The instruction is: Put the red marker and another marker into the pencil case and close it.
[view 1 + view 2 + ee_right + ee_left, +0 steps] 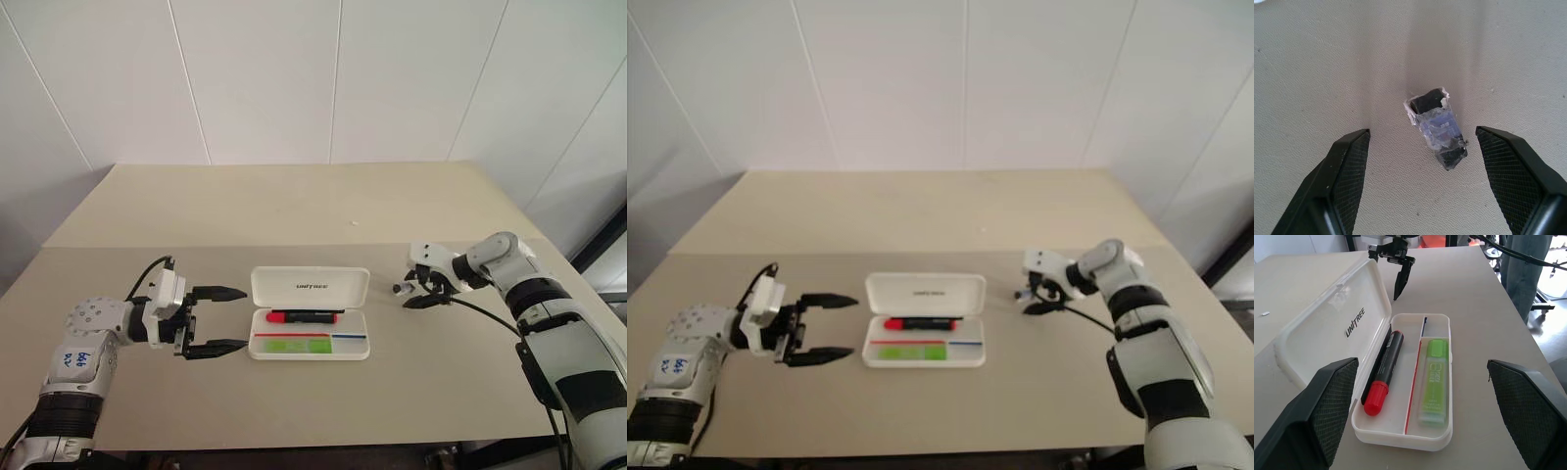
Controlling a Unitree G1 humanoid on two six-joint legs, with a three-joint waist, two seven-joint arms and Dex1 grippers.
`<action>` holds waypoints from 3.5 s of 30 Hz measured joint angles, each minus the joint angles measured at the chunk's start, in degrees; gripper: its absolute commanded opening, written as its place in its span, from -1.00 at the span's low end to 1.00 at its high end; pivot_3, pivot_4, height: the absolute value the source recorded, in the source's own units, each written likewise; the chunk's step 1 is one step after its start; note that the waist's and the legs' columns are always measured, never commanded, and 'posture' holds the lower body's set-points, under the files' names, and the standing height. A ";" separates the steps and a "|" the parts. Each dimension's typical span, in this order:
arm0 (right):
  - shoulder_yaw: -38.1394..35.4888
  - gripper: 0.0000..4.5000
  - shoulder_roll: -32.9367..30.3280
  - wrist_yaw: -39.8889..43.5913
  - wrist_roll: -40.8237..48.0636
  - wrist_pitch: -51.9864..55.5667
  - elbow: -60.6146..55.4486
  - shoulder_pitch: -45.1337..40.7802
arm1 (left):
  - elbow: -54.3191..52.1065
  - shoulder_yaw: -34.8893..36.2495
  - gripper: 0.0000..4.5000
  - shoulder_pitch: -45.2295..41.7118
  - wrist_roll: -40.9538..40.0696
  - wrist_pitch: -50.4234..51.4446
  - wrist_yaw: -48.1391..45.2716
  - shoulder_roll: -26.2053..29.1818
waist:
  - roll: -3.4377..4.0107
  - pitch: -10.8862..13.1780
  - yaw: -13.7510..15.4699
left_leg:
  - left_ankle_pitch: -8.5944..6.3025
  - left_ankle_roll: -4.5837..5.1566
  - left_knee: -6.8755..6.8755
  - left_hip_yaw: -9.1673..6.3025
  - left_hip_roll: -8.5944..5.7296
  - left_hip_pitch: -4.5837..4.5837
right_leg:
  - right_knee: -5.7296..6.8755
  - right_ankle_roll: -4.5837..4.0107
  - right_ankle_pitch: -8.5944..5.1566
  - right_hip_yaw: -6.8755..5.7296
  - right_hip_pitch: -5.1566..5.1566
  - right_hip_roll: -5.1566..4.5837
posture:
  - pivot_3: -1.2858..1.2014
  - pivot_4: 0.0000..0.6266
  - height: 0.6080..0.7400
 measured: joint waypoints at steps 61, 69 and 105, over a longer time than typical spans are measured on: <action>-1.43 -0.52 -3.20 -10.76 23.09 59.10 -89.45 33.52 | 2.70 -2.47 1.00 -2.85 -0.01 -1.67 -4.12 -0.48 | -0.01 0.00 1.23 | -0.02 0.03 0.48 -0.08 -0.01 -0.11 | 0.07 0.07 0.08 -0.01 0.08 0.01 | 0.03 -0.52 1.00; -0.21 -0.52 -5.32 -10.91 23.15 58.52 -89.37 34.69 | 2.70 -2.45 1.00 -2.65 -0.01 -1.59 -3.81 -0.47 | -0.01 0.00 1.16 | -0.02 0.03 0.48 -0.08 -0.01 -0.11 | 0.06 0.07 0.08 -0.01 0.08 0.02 | 0.03 -0.52 1.00; -28.67 1.00 -6.35 -10.13 43.17 36.43 -92.07 48.93 | 24.53 -3.62 0.06 -22.44 3.53 -7.84 -4.56 -2.69 | -0.09 0.02 2.57 | -0.02 0.06 0.63 -0.08 -0.04 -0.12 | 0.02 0.13 0.12 -0.04 0.19 0.05 | 0.03 -0.52 1.00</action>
